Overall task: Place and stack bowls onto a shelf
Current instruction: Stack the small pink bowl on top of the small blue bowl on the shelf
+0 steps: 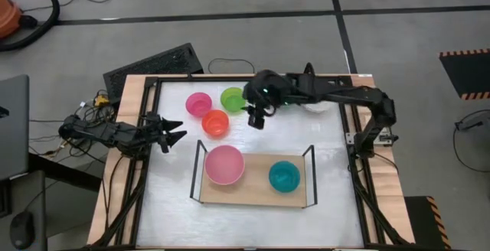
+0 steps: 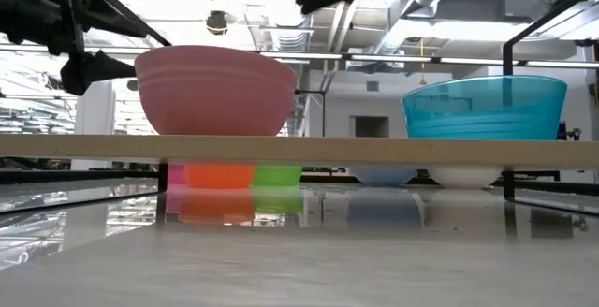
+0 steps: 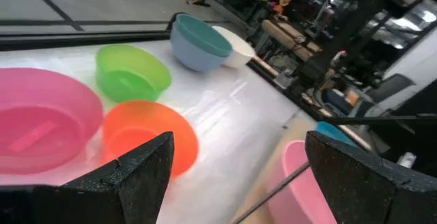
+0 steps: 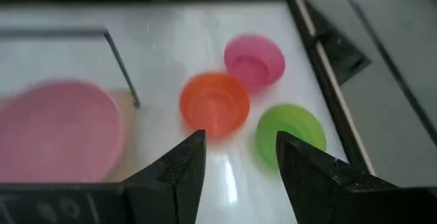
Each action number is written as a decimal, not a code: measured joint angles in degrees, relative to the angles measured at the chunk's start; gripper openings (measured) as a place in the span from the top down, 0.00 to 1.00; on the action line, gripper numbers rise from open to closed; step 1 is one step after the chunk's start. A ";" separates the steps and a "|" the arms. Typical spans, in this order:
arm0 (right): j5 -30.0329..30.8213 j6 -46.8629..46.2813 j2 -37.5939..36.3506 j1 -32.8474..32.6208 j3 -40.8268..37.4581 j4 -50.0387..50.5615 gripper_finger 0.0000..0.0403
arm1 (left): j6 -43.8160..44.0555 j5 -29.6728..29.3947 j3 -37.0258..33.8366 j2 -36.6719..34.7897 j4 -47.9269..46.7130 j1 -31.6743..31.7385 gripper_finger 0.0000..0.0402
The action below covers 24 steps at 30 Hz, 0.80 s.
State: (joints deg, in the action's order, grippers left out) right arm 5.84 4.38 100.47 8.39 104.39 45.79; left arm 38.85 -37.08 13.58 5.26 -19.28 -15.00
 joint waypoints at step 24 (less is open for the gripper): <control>-13.52 1.66 3.82 4.76 -0.05 2.77 0.50 | -41.76 21.52 26.82 44.37 -21.02 36.30 0.33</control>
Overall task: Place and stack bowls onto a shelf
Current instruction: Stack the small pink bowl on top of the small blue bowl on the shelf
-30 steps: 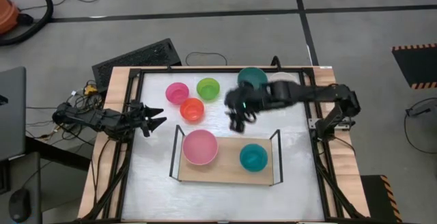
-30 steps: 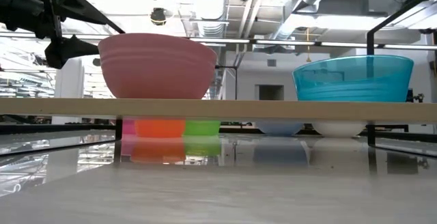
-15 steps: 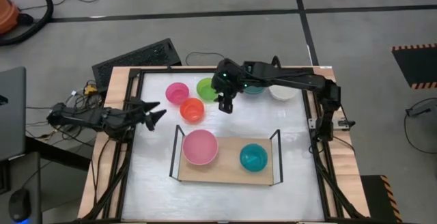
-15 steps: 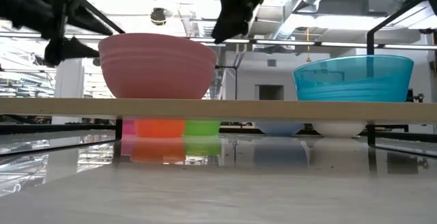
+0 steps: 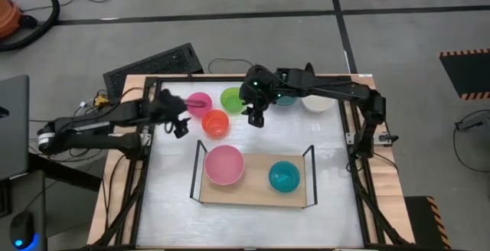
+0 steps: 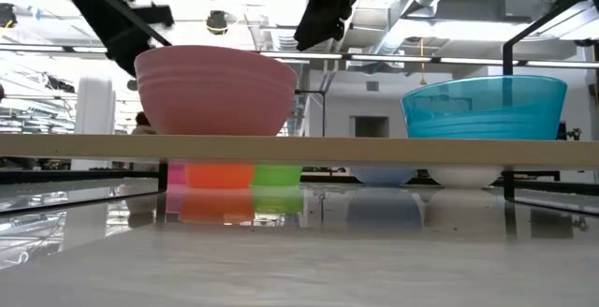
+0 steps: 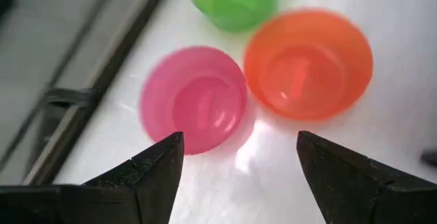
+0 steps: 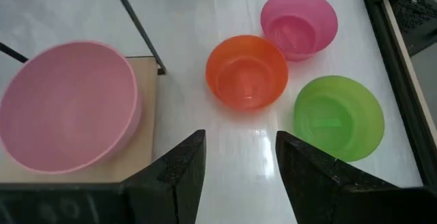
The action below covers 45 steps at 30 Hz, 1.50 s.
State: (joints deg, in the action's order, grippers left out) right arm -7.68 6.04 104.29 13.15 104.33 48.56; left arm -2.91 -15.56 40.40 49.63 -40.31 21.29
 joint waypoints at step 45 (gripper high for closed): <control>0.07 0.63 -0.04 -0.32 0.00 5.59 0.50 | -30.13 1.31 3.62 28.42 5.47 15.67 1.00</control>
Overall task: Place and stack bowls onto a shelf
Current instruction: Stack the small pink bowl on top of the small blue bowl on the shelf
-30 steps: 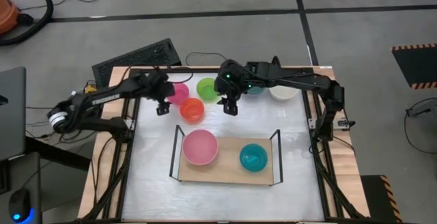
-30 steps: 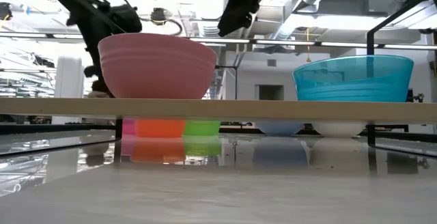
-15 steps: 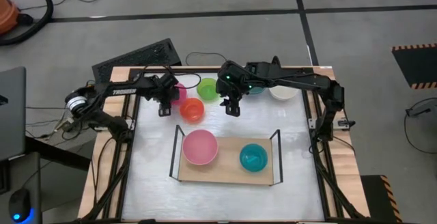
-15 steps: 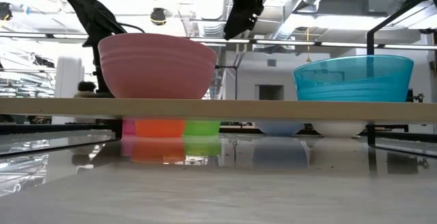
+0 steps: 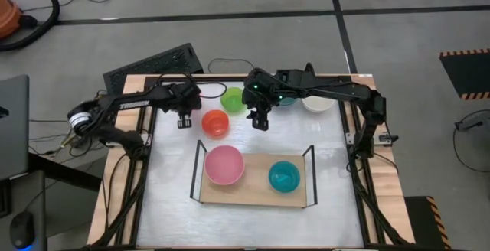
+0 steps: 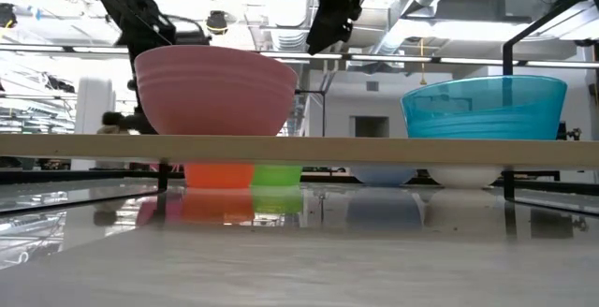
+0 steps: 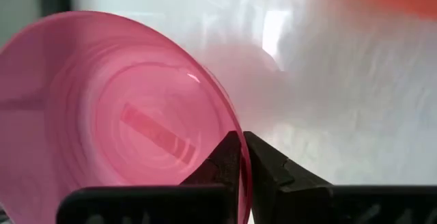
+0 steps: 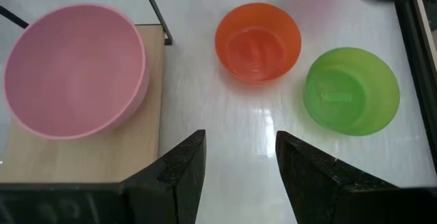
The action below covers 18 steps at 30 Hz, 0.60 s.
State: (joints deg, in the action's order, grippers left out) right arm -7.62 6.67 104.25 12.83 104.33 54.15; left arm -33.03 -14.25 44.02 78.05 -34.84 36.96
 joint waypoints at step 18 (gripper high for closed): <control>-1.36 21.42 -6.56 -6.46 -0.09 -3.58 0.50 | -2.58 30.54 15.48 -21.69 -14.68 -12.94 1.00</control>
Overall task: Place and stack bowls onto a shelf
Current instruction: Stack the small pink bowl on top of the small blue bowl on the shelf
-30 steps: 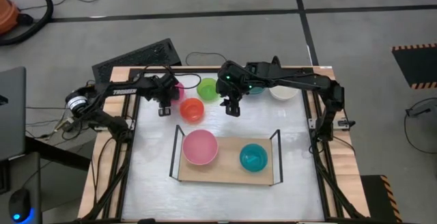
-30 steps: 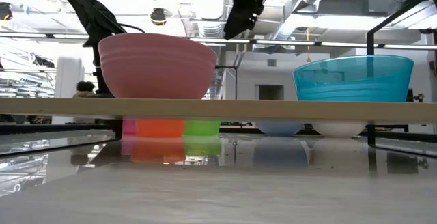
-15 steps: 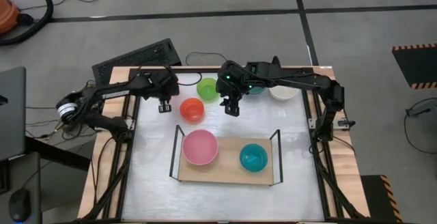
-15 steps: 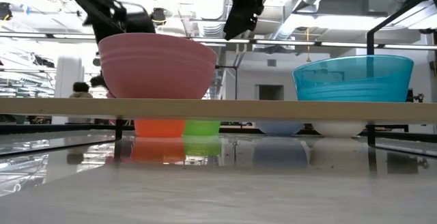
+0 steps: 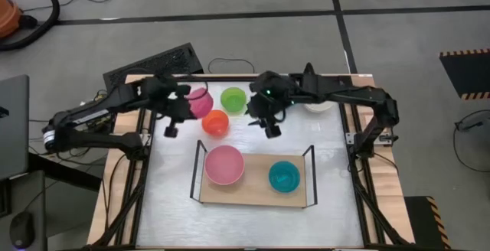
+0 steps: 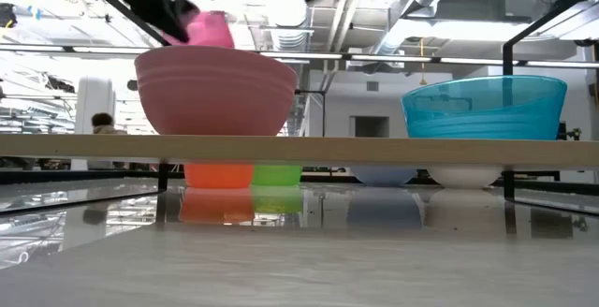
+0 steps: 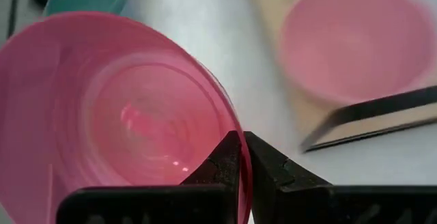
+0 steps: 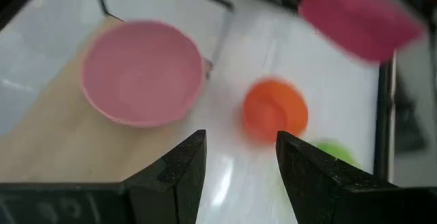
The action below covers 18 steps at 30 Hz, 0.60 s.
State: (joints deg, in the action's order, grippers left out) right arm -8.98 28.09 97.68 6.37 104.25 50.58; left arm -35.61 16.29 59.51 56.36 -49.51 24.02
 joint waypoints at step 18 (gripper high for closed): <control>2.78 9.93 -0.06 -15.43 0.07 -19.18 0.50 | -7.32 9.49 2.36 6.58 3.73 -22.88 1.00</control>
State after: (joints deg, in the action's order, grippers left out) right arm -6.20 38.02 97.63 -9.06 104.31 31.40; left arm -42.94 25.78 61.87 62.94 -45.78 1.15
